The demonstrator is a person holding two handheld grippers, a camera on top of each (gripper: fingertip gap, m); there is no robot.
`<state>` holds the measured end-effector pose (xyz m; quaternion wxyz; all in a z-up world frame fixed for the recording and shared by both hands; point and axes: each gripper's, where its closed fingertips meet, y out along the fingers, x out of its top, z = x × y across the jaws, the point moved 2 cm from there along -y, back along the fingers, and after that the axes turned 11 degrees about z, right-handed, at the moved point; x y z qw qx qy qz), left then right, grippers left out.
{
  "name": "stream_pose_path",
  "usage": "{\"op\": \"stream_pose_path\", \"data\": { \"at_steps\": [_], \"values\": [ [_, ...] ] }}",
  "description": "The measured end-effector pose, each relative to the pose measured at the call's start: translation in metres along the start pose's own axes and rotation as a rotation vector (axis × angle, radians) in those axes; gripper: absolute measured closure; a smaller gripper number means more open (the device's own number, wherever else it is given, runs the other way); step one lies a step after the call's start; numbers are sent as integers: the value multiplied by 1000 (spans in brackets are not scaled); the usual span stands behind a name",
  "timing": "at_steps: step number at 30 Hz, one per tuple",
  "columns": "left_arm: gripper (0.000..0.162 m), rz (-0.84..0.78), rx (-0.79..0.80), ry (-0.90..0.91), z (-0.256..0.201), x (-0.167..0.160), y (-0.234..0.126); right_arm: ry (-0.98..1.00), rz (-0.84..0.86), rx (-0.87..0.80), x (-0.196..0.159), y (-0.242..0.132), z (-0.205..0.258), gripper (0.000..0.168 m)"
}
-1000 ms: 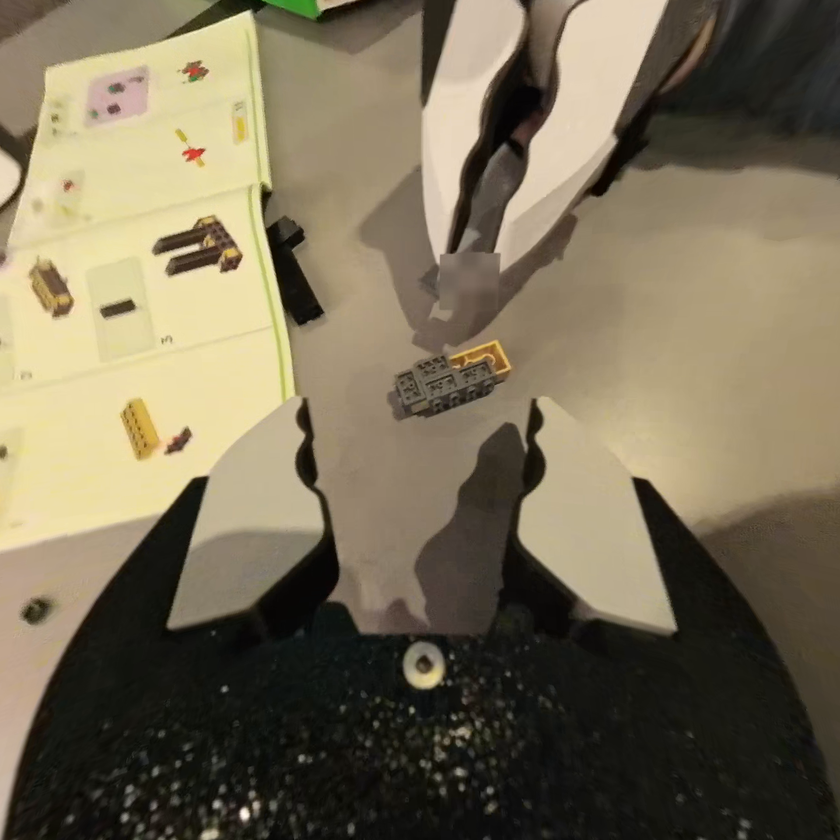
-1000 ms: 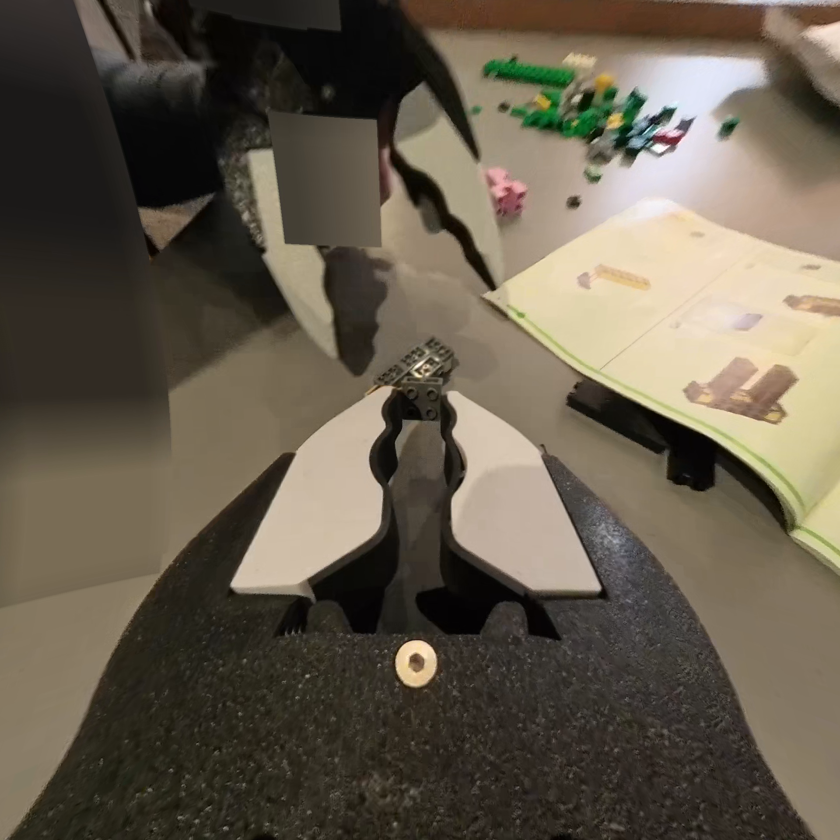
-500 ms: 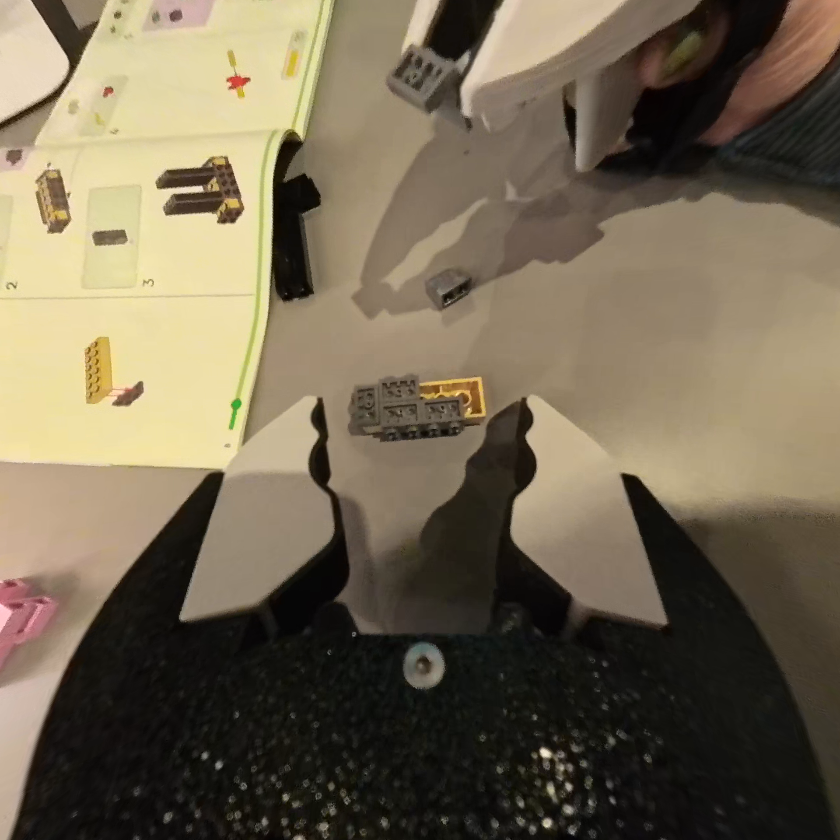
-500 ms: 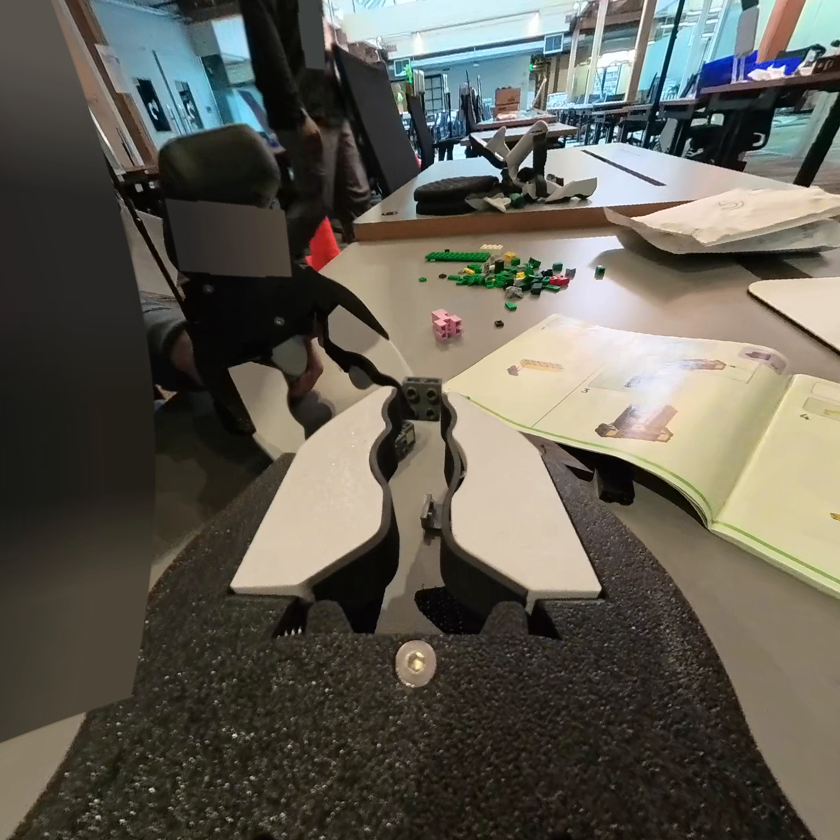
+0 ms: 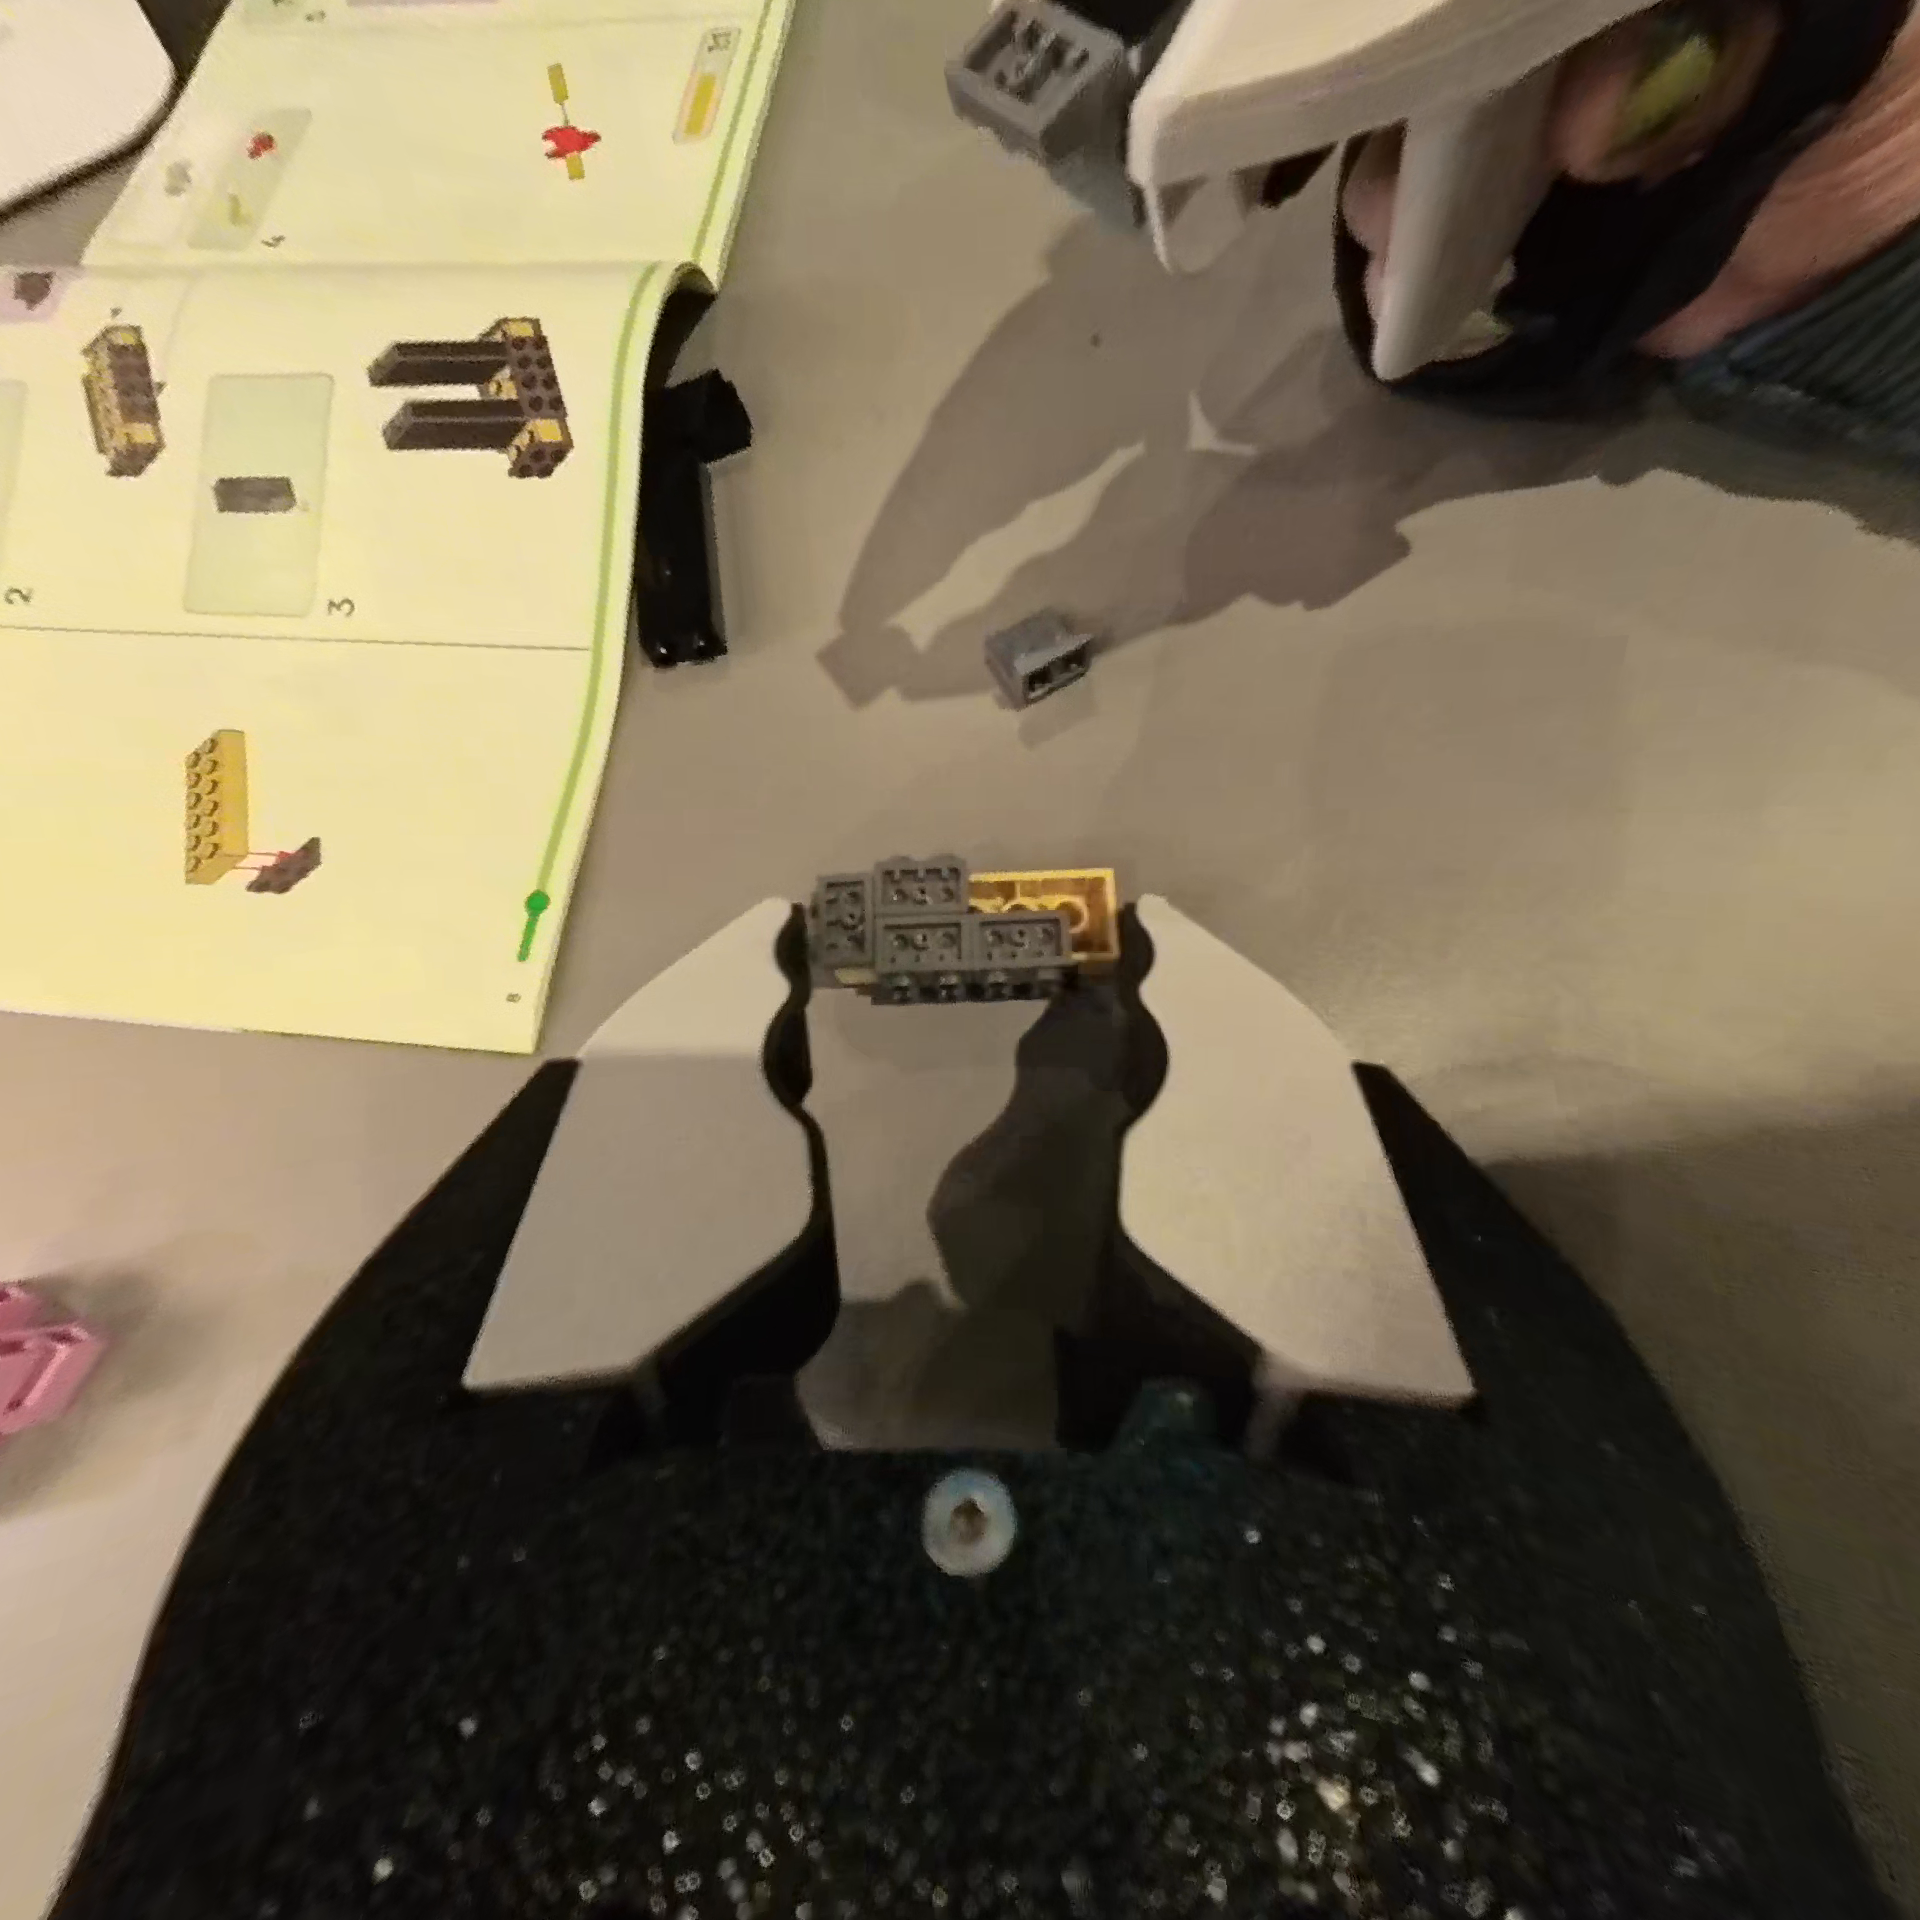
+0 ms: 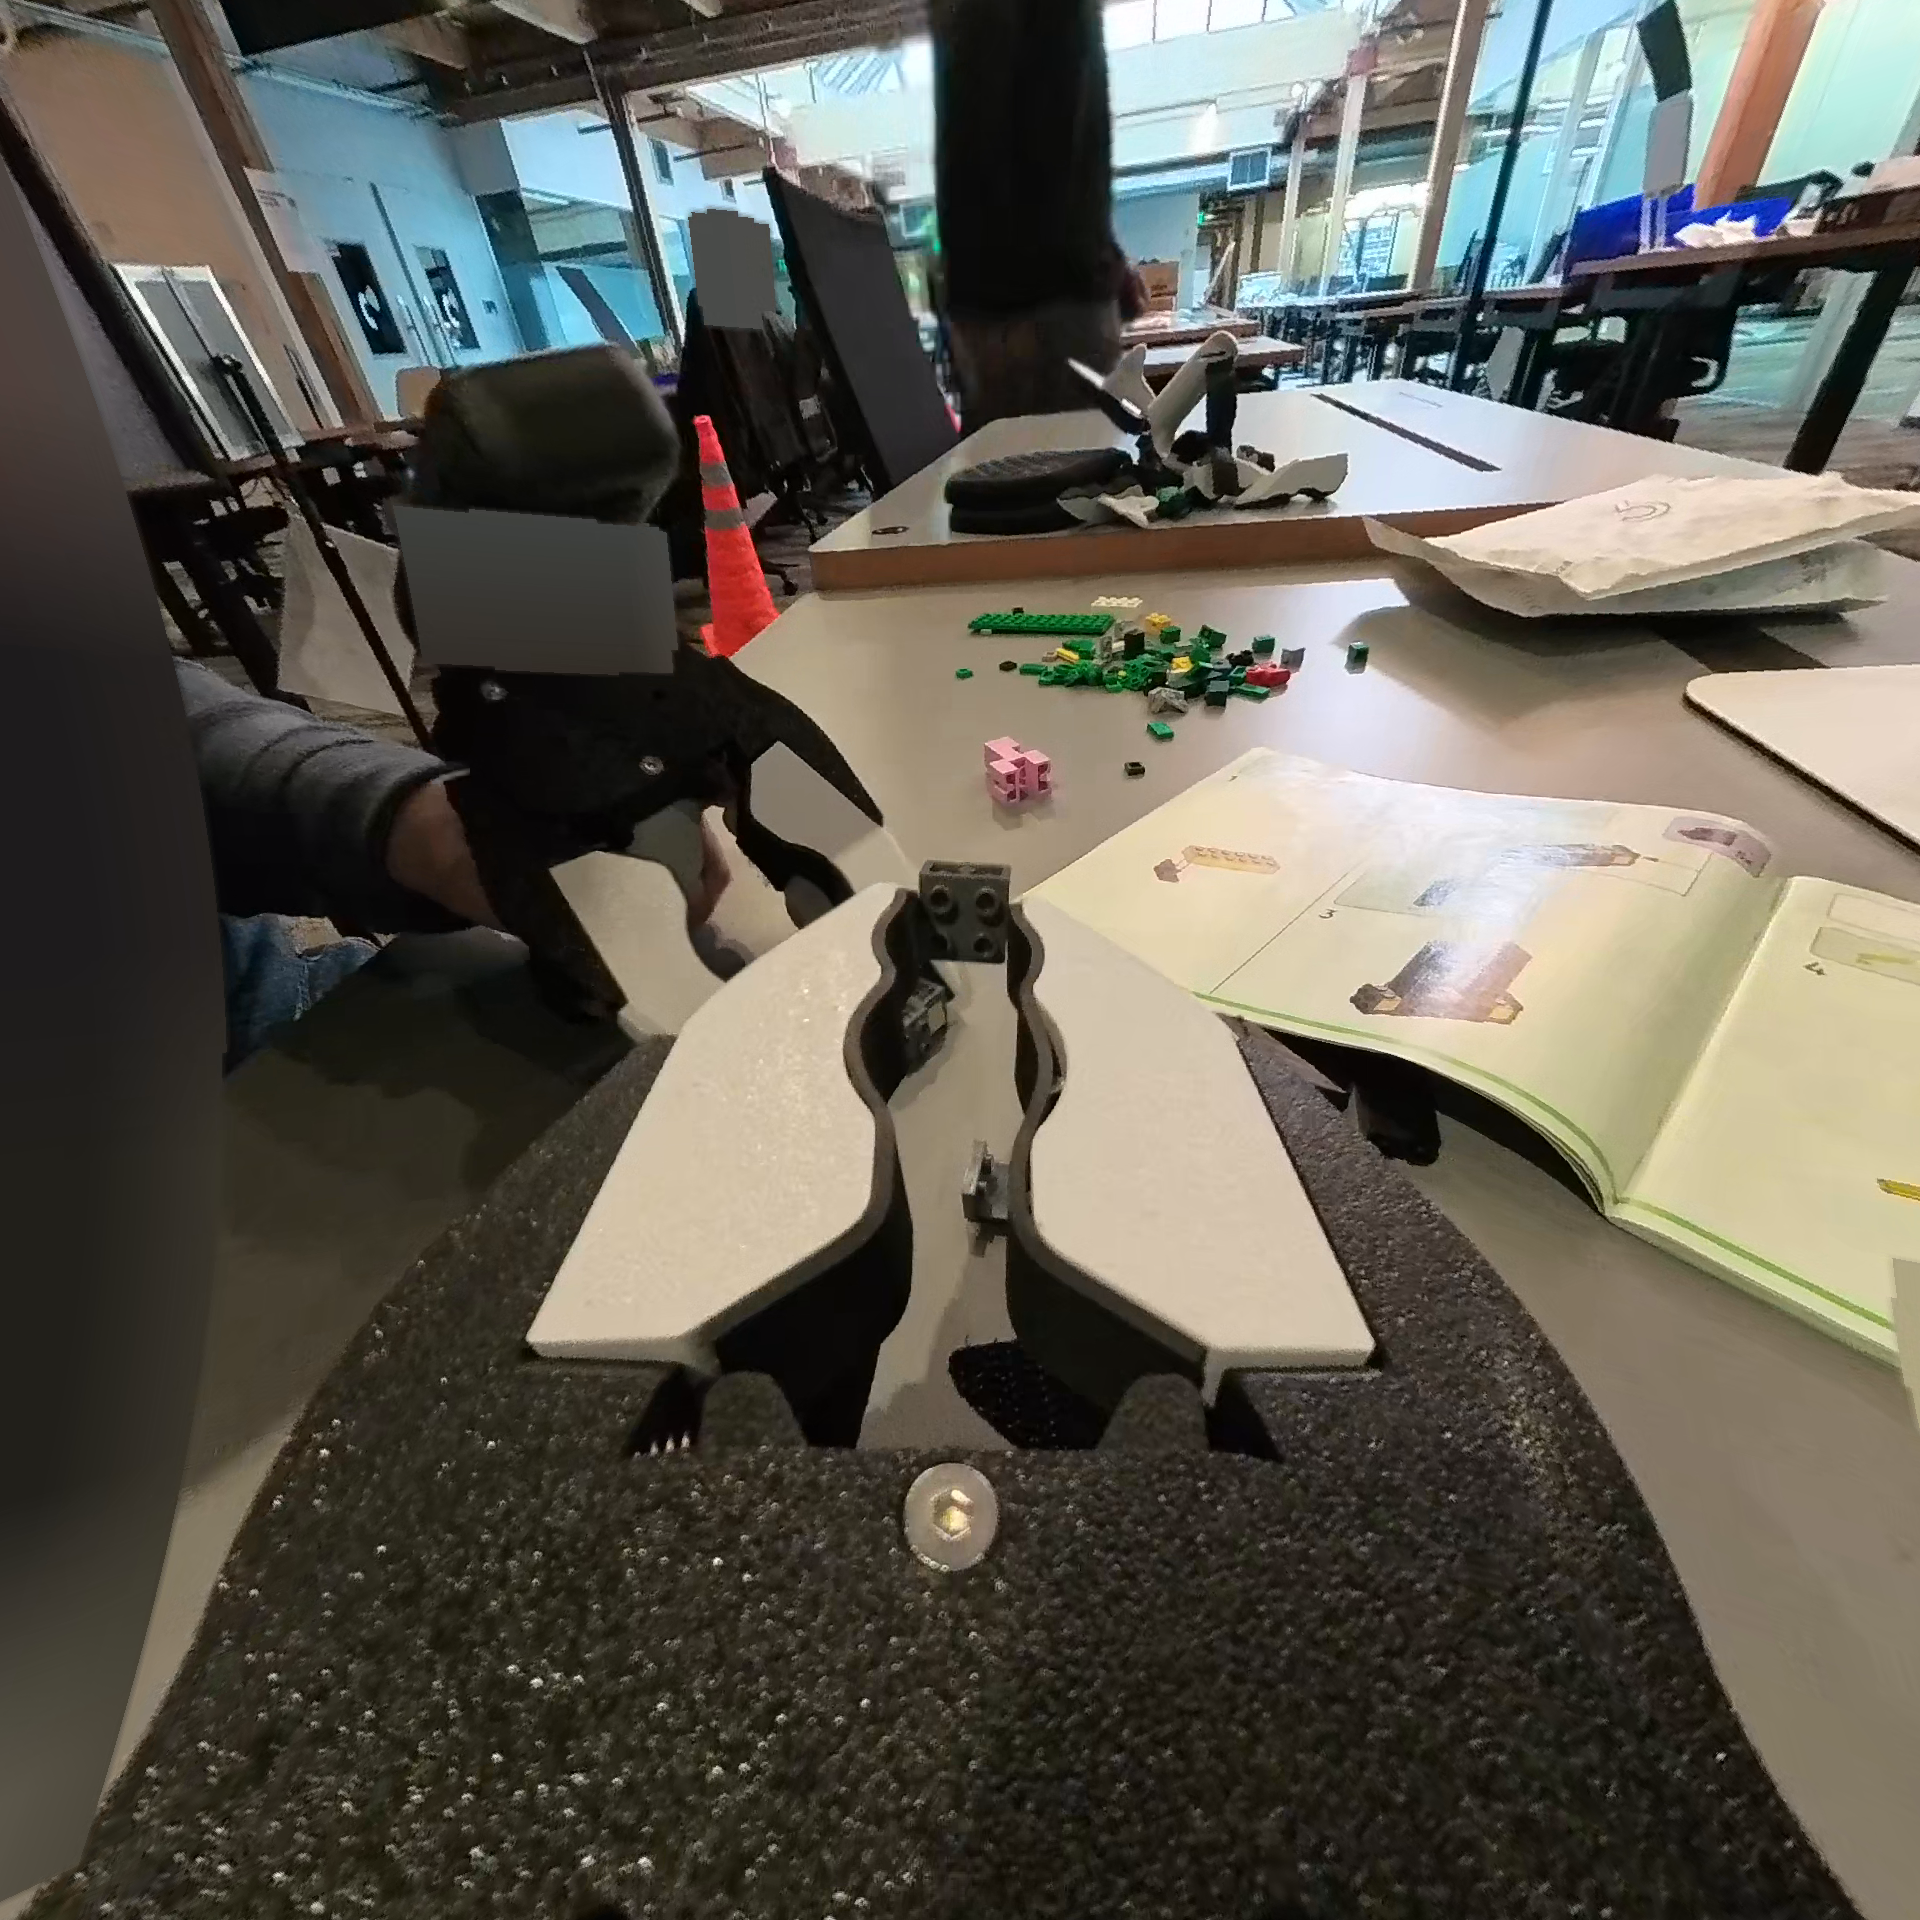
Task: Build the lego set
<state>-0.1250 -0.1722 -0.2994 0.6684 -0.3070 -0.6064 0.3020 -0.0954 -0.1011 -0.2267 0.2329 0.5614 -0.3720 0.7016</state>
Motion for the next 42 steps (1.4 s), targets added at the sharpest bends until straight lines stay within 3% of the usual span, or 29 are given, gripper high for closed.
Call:
{"op": "stream_pose_path", "data": {
  "at_steps": [6,12,17,20,22,26,30,34,42],
  "values": [
    [106,10,92,141,10,0,-10,13,-40,16,3,-5,0,153],
    [106,-238,18,148,22,35,-26,8,-88,-12,6,-14,-5,153],
    [106,-477,-273,115,13,79,-16,-40,-101,-122,5,-29,-14,153],
    [106,-556,-538,123,-3,92,-16,-26,-119,-131,5,-39,-18,153],
    [106,-617,-621,156,-4,97,-22,-11,-133,-114,5,-43,-20,153],
    [106,-571,-689,203,-1,98,-15,22,-173,-51,7,-45,-19,153],
    [106,-501,-661,287,-8,93,-8,26,-158,20,6,-39,-13,153],
    [106,-524,-614,239,-1,94,-9,17,-103,71,3,-31,-6,153],
    [106,-499,-668,192,3,91,-10,21,-2,122,-3,-17,2,152]
  ]
}}
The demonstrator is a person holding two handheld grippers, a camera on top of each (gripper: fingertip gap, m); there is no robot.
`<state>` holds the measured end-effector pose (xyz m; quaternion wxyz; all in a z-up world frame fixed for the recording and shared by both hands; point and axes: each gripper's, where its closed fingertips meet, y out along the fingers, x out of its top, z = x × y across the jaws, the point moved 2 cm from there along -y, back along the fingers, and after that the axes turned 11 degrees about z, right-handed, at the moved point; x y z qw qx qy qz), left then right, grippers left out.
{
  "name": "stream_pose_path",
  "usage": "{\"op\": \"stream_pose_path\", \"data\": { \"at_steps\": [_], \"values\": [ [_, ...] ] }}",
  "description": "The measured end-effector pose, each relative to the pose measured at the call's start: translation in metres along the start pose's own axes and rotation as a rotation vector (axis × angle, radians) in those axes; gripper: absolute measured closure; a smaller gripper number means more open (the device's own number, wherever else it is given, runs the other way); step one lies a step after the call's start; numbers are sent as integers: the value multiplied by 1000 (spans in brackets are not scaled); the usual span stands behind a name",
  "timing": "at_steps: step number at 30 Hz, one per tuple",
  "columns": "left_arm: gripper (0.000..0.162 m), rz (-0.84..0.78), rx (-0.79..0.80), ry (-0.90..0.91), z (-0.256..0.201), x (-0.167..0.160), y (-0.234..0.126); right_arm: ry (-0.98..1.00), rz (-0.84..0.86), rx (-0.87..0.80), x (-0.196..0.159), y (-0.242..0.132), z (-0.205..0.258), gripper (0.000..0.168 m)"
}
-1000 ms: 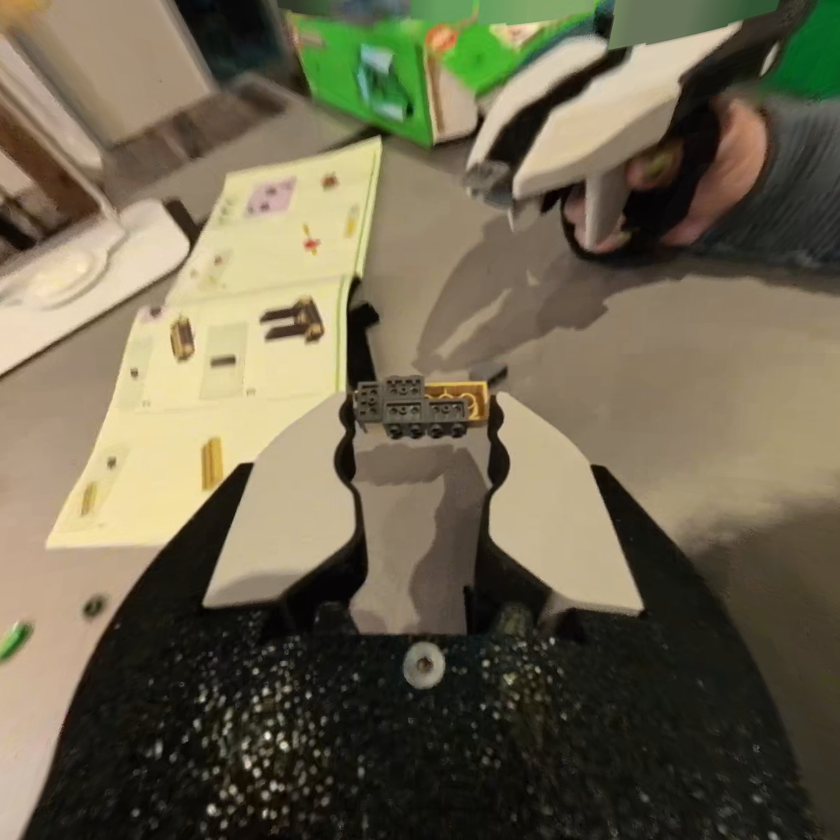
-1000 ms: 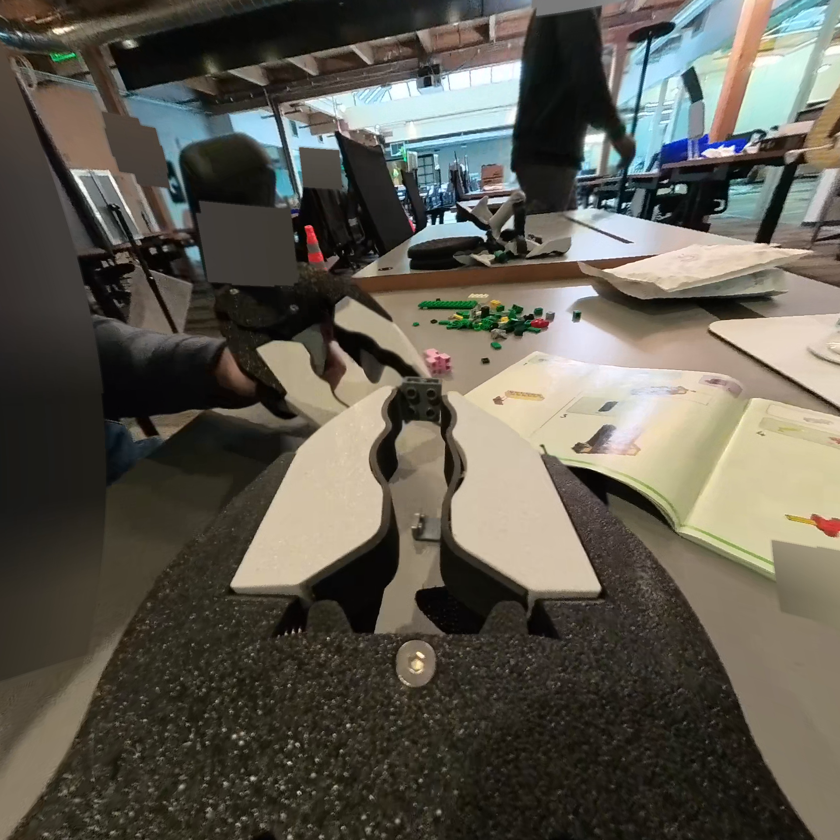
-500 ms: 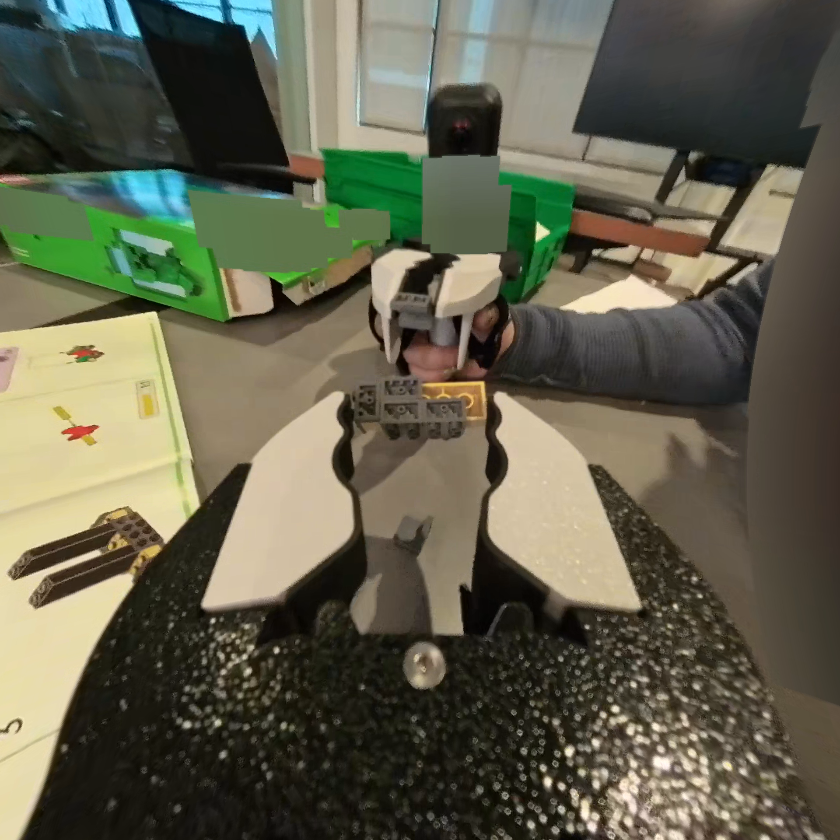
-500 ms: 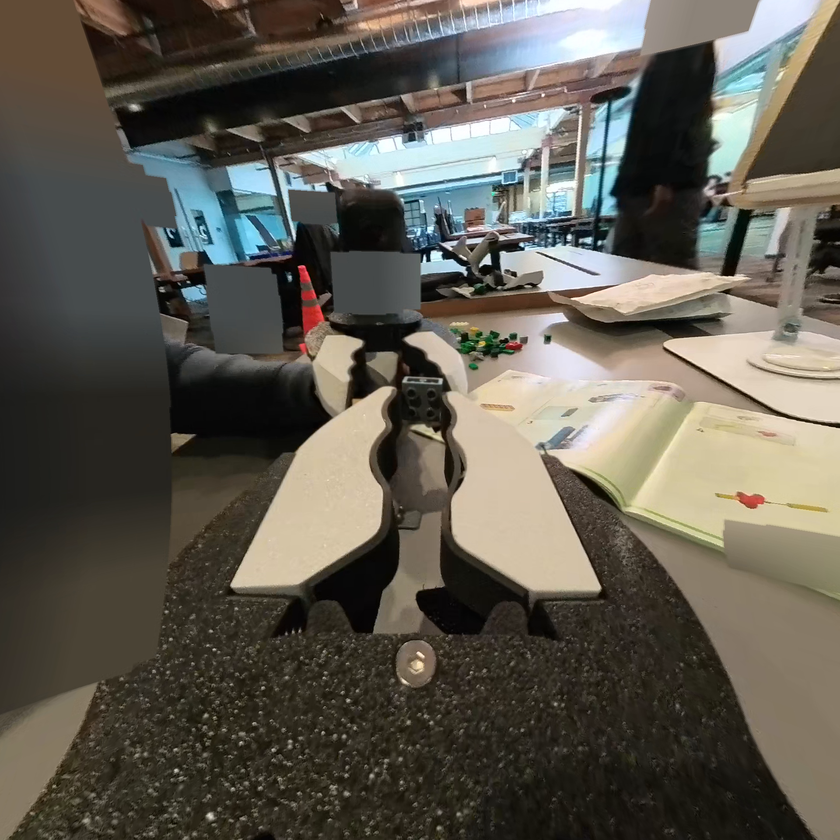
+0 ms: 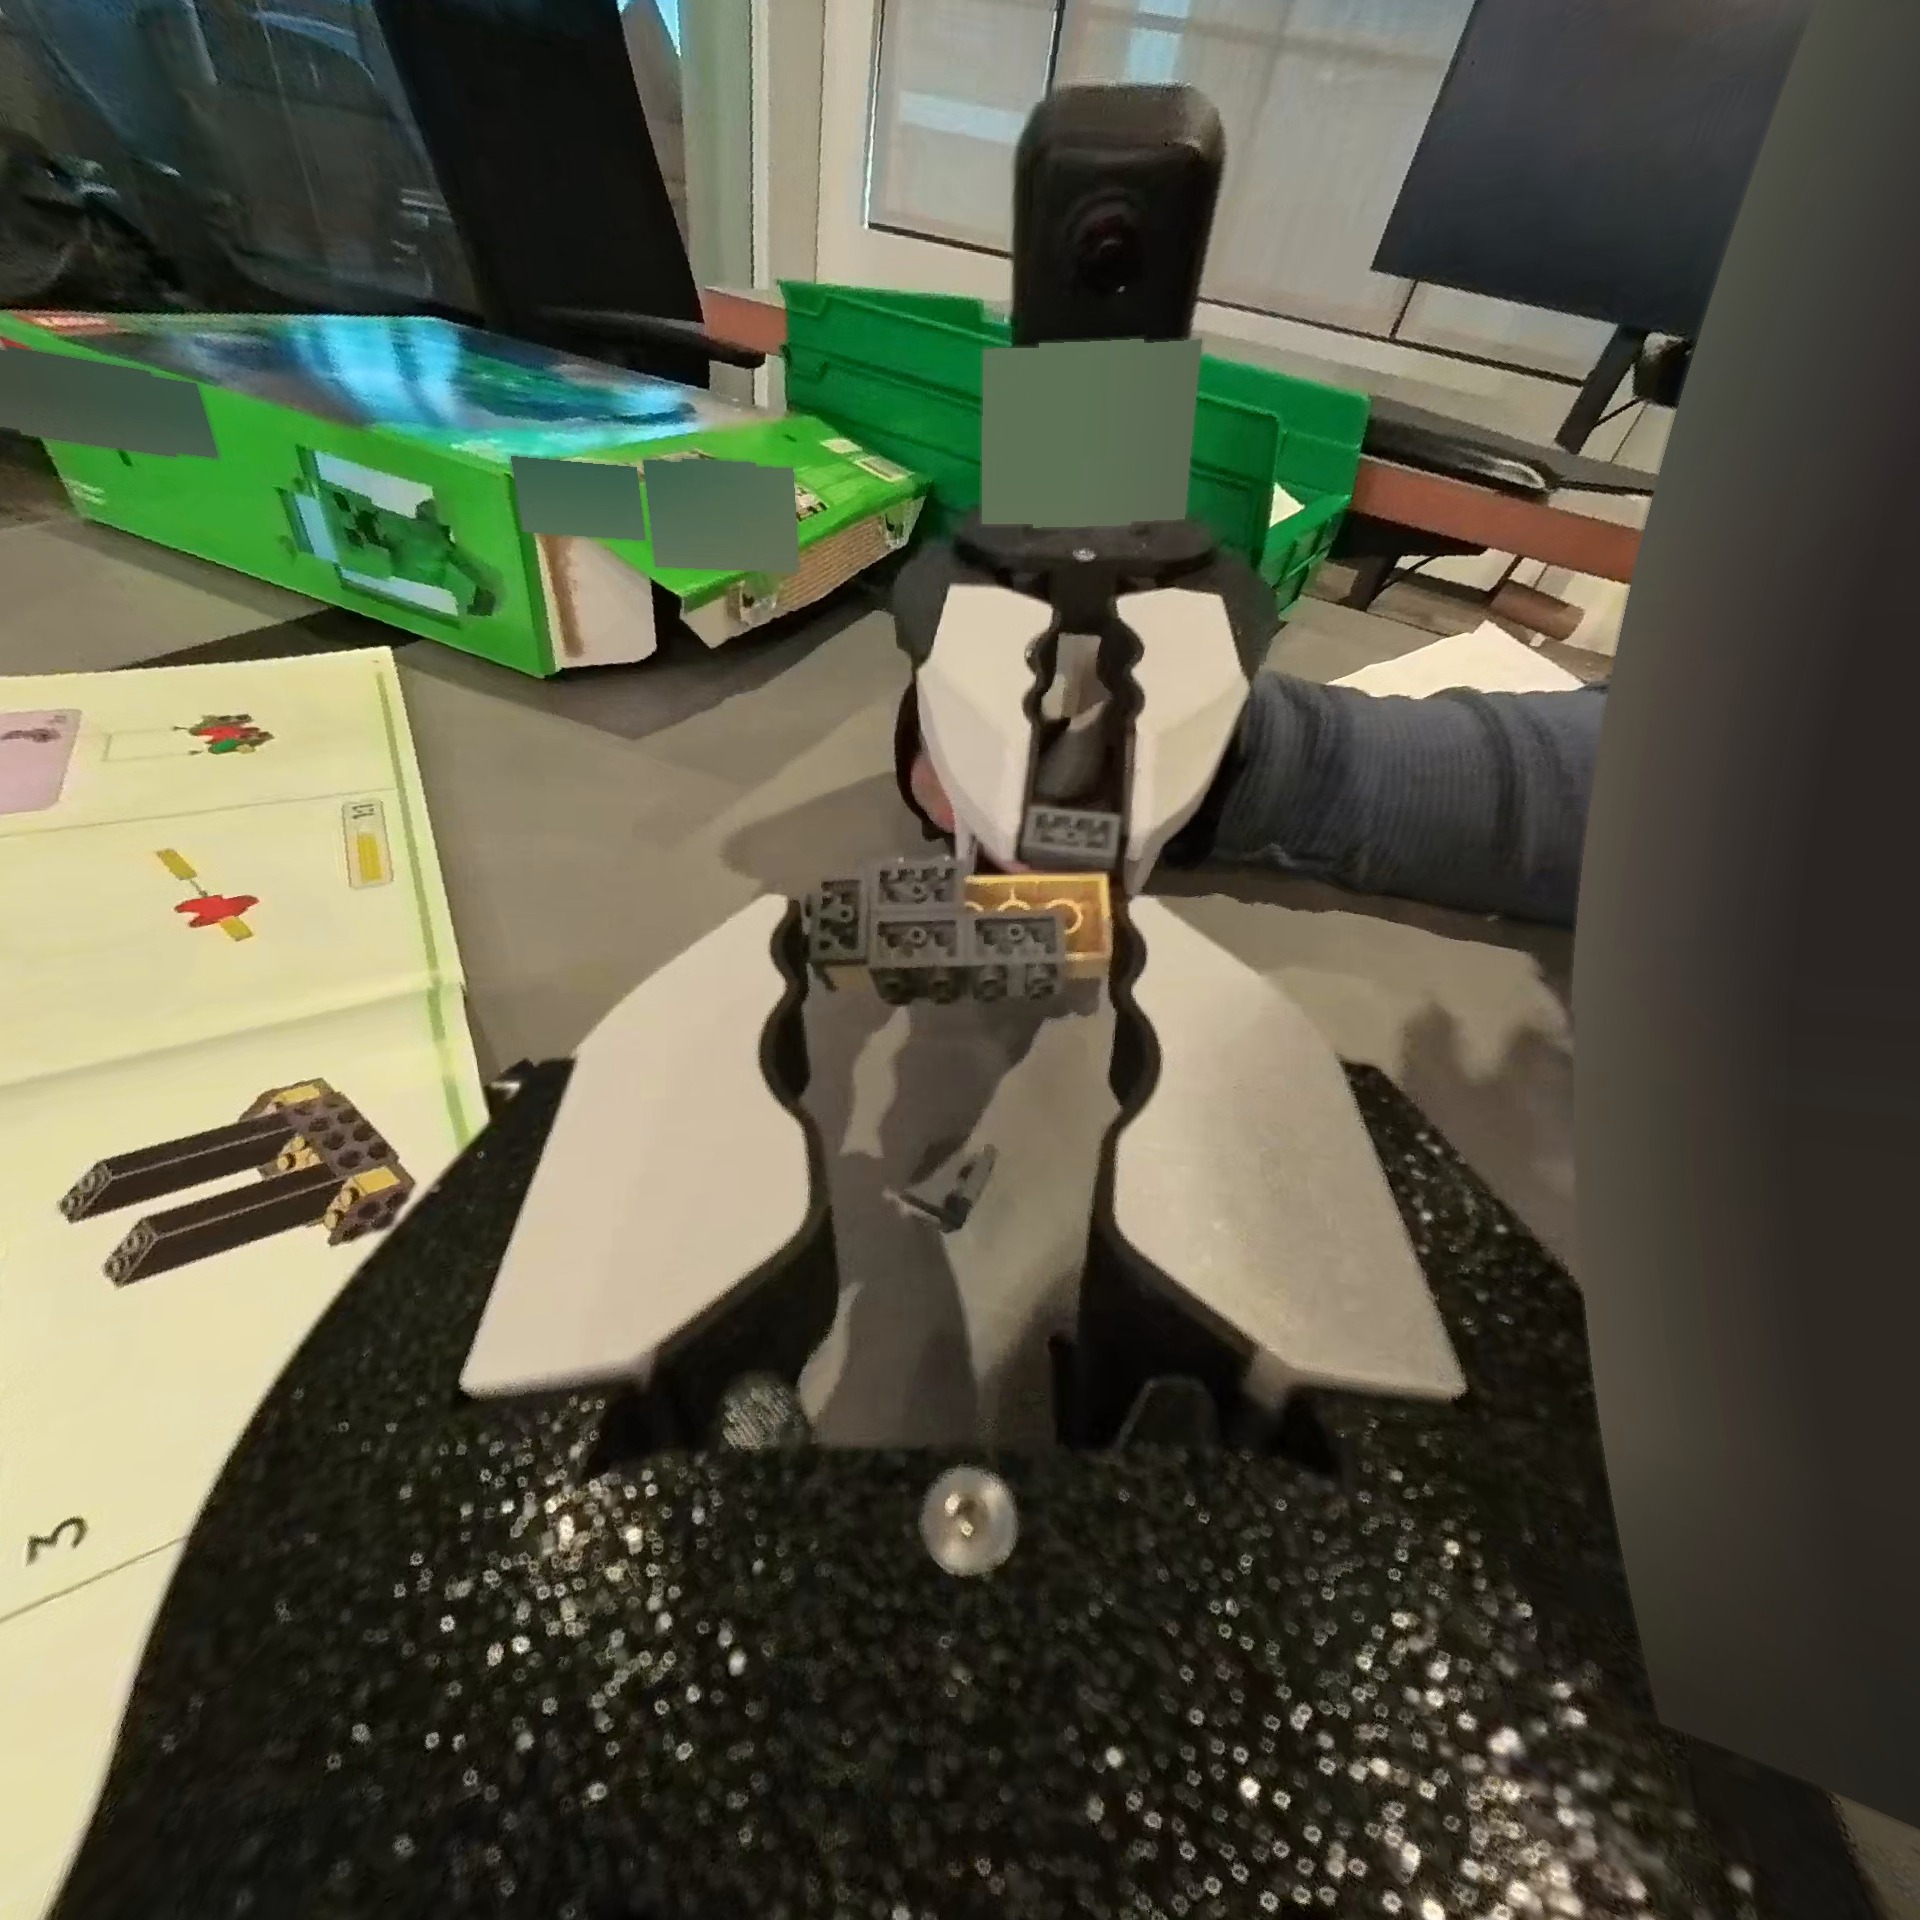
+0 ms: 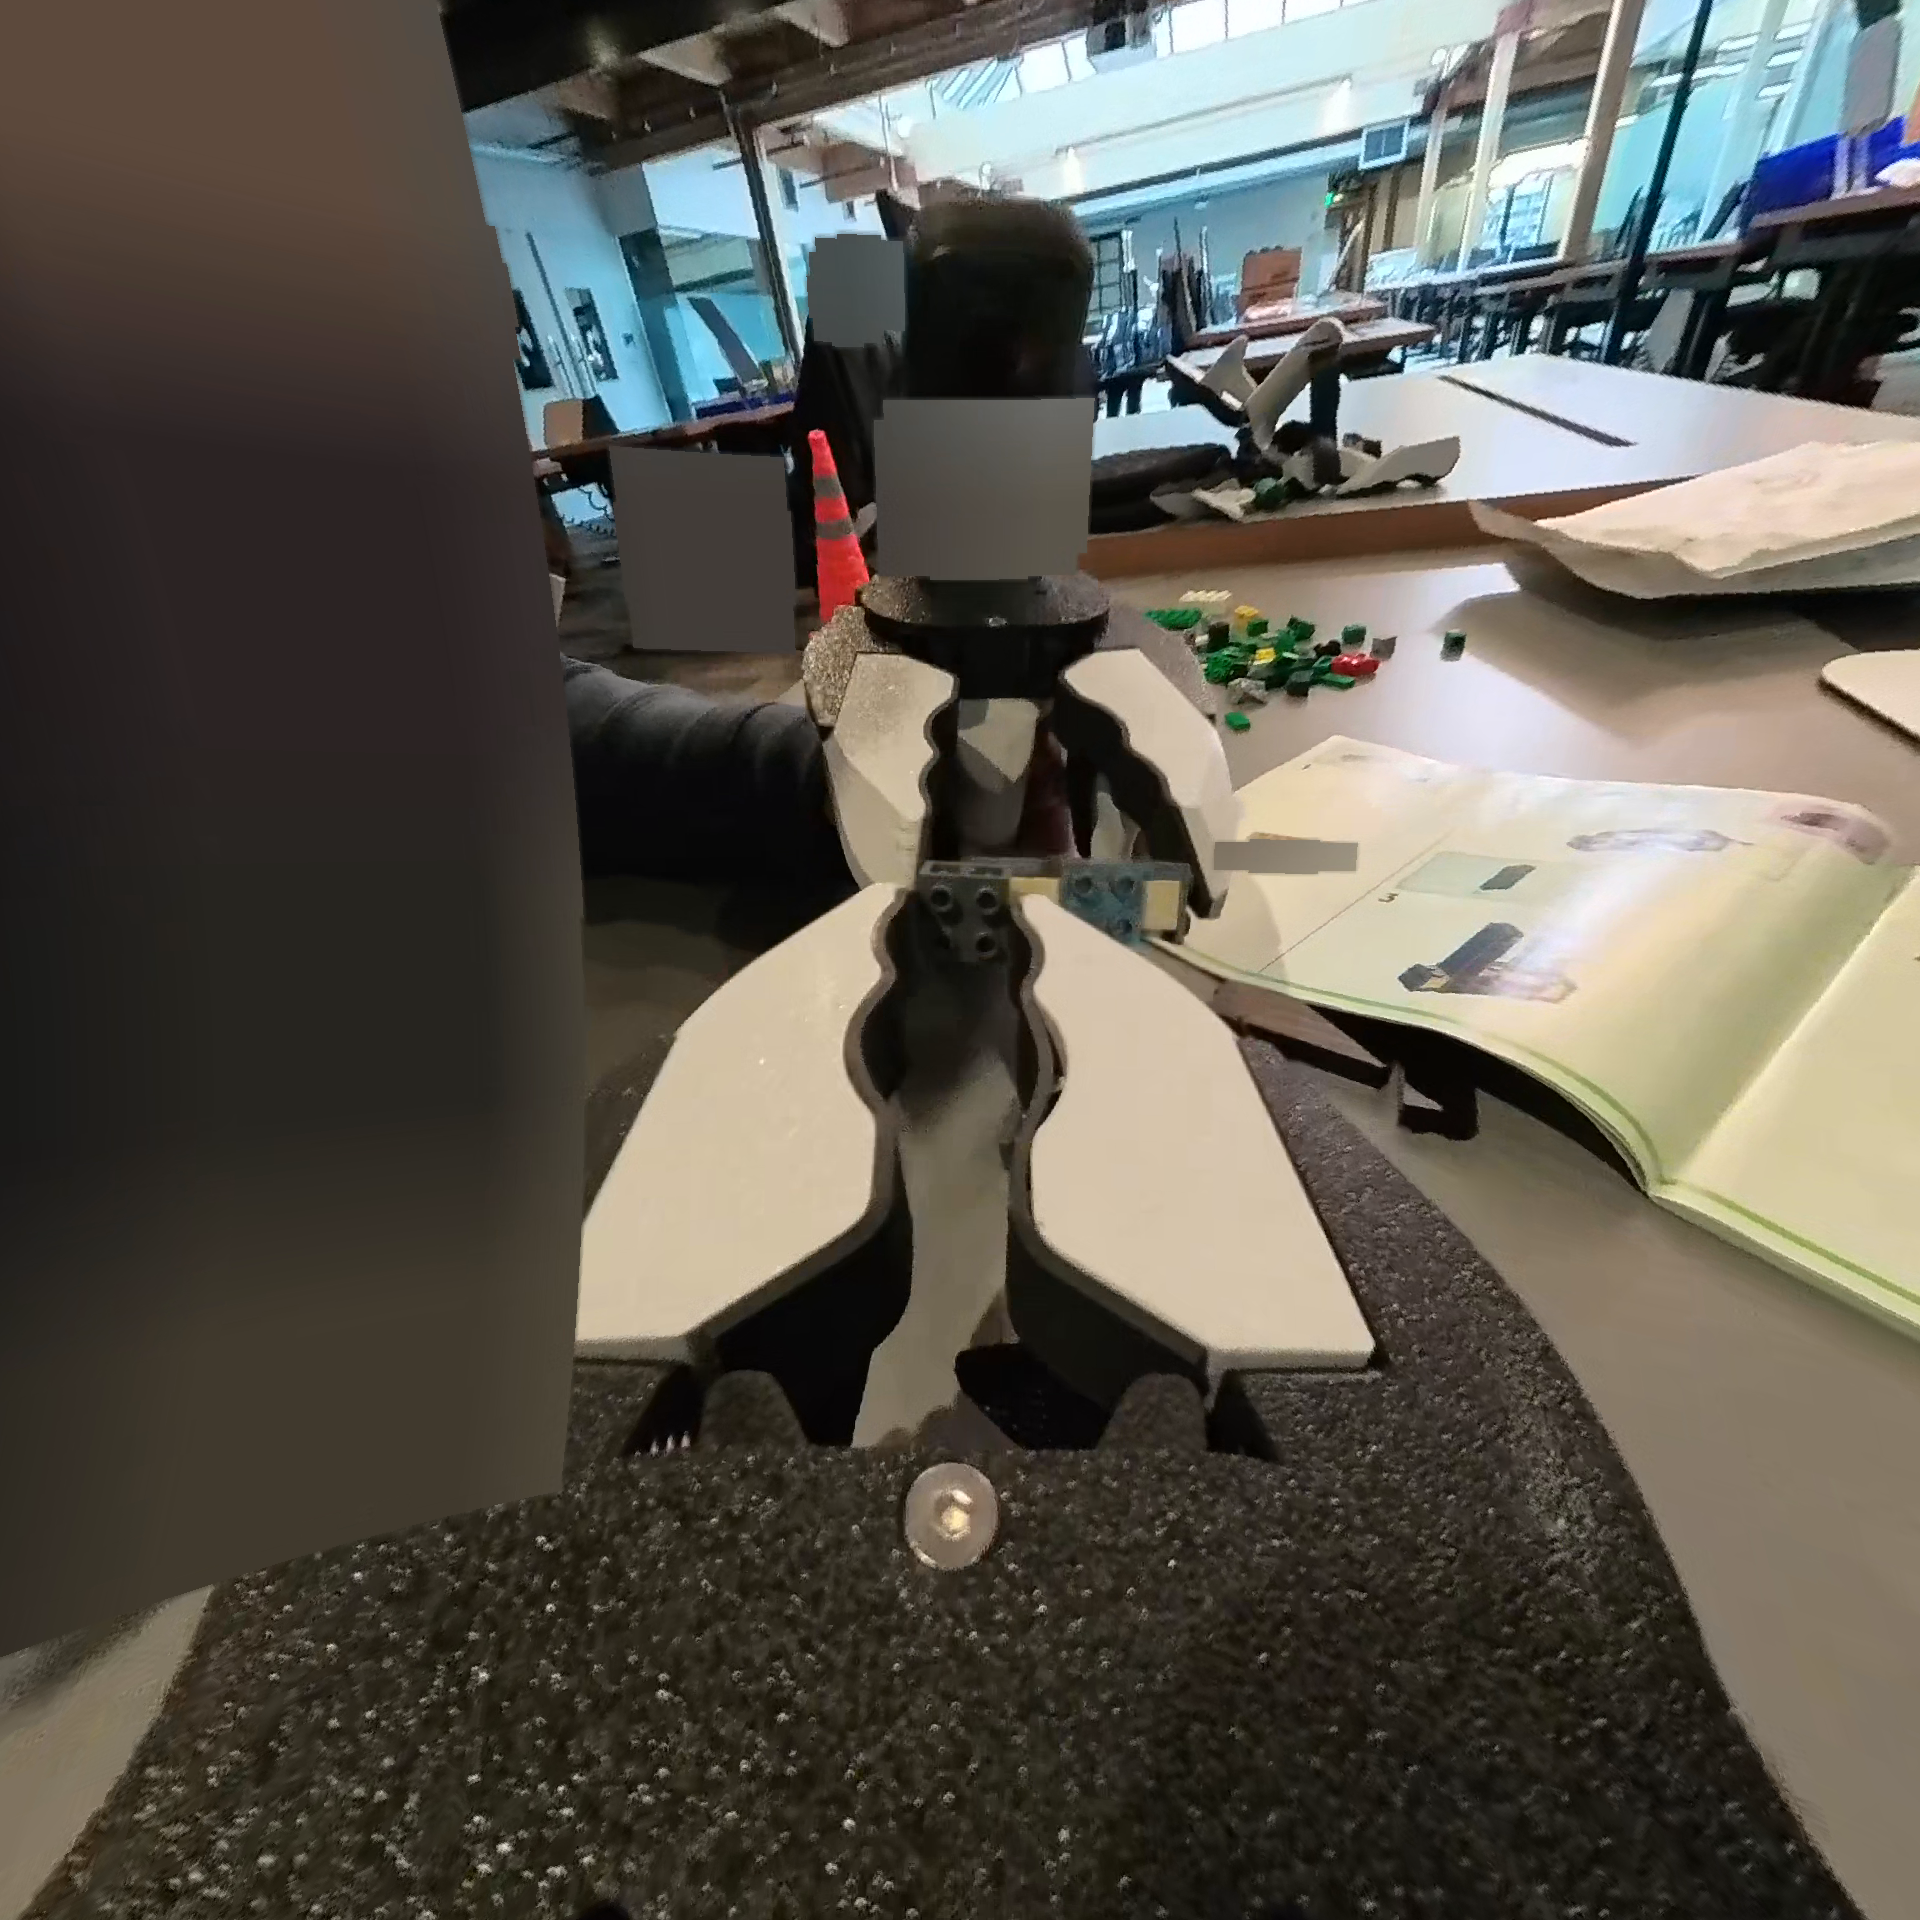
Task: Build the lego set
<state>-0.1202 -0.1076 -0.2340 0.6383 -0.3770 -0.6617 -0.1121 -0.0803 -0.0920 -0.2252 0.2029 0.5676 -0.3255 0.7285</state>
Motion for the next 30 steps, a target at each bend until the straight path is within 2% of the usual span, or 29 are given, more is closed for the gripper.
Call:
{"op": "stream_pose_path", "data": {
  "at_steps": [6,22,27,30],
  "values": [
    [106,33,17,64,-6,-3,4,76,4,55,-1,0,0,152],
    [106,72,26,108,-10,-6,8,17,114,24,-11,3,3,153],
    [106,164,111,150,0,-17,7,-40,175,-106,-15,-4,-7,153],
    [106,223,193,189,8,-23,7,-35,297,-172,-28,-10,-13,153]
  ]
}}
